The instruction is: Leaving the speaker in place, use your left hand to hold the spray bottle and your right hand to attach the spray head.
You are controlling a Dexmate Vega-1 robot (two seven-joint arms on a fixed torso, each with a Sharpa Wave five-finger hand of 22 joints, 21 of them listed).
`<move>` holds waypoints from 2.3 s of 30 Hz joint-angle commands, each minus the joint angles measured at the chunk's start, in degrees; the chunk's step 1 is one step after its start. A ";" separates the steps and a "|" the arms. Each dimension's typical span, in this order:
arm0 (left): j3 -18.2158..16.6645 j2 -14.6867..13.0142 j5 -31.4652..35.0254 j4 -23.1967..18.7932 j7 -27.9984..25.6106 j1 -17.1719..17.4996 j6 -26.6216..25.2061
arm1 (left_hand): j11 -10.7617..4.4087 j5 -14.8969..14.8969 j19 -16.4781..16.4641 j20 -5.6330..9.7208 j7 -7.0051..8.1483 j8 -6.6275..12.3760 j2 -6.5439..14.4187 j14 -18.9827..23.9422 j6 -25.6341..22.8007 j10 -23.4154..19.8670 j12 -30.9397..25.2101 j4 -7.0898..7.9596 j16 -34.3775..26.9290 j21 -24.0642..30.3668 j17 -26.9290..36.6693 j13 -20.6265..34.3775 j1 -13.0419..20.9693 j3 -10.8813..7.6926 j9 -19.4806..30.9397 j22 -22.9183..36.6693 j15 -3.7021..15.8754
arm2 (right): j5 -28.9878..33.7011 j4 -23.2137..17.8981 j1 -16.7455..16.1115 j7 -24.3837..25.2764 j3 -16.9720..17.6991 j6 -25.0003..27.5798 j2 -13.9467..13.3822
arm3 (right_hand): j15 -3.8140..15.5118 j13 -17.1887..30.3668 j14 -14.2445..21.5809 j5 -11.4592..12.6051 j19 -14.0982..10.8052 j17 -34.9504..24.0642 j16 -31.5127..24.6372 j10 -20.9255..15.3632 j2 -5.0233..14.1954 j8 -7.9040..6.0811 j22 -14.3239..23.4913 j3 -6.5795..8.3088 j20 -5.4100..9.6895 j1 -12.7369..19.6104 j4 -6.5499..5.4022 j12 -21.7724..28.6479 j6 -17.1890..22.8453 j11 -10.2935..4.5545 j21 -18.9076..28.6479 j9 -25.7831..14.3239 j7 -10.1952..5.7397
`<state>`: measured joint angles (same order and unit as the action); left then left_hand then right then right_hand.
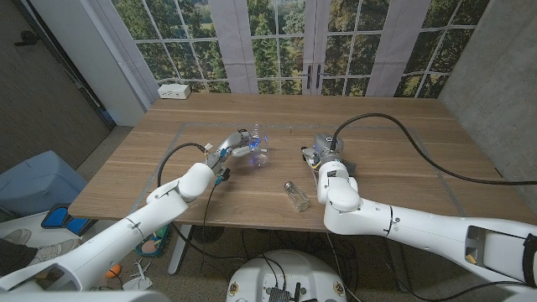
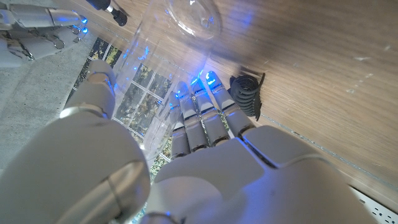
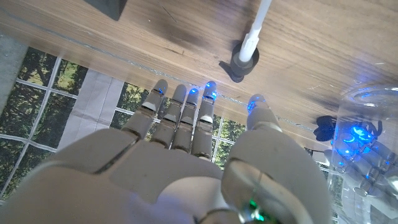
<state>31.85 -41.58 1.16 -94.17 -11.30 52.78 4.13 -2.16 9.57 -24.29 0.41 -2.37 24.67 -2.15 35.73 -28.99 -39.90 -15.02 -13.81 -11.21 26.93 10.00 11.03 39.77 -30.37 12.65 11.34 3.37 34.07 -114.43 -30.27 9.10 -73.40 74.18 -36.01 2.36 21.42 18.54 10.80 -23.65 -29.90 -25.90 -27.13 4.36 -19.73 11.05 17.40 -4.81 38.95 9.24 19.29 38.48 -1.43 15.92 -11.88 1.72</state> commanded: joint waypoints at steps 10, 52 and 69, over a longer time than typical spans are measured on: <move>-0.27 -0.17 0.10 -1.04 -0.58 0.91 -0.42 | -7.55 0.26 0.08 0.21 4.27 0.06 12.51 0.36 -15.11 -7.92 0.01 5.01 0.13 0.31 0.17 0.19 10.14 -5.43 0.14 0.14 9.18 | -1.96 5.07 2.15 1.87 -3.75 0.87 3.05 | 1.32 0.62 0.67 -0.20 -0.36 -0.62 -0.87 -0.55 -0.41 -1.13 0.24 -0.44 0.20 -0.11 -0.04 0.21 1.63 -0.33 0.50 -0.18 0.06; -0.73 -0.31 -0.69 -0.58 -0.26 0.98 0.06 | -7.48 0.21 0.27 0.21 4.15 -0.15 12.53 0.30 -15.10 -8.07 0.61 4.94 0.23 0.64 0.21 0.26 9.84 -5.41 0.32 0.16 9.14 | 7.02 21.36 5.89 -1.40 -10.72 5.81 11.20 | 9.90 6.35 16.17 0.81 -9.24 -9.66 -13.79 -11.28 2.89 -6.01 1.00 5.10 6.56 24.65 1.20 4.45 9.65 -6.88 5.84 -0.61 -6.17; -0.59 -0.40 -0.41 -1.28 -0.35 1.20 -0.32 | -7.27 0.22 0.32 0.18 4.04 -0.29 12.50 0.20 -14.98 -8.06 0.88 4.96 0.34 0.80 0.16 0.30 9.62 -5.47 0.39 0.16 9.02 | 6.55 19.82 0.84 6.51 -4.00 1.62 9.79 | 10.32 11.36 29.10 1.14 -15.34 -16.35 -18.96 -28.57 3.52 -9.26 3.21 6.21 9.59 29.27 0.69 12.99 17.06 -7.69 13.62 -0.07 -8.15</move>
<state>31.17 -41.87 0.56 -94.92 -11.64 53.81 4.20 -1.95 9.57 -24.07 0.63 -2.37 24.34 -2.15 35.73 -28.99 -40.13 -13.91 -13.89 -10.87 27.16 9.98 11.06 39.77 -30.46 12.93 11.33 3.37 39.84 -93.88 -26.35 10.00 -81.11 78.57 -25.31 5.40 32.33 46.46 11.88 -38.27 -45.79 -44.37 -47.52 5.21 -25.09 14.00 22.86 3.67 64.19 10.08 31.54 48.04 -2.37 28.70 -11.91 0.04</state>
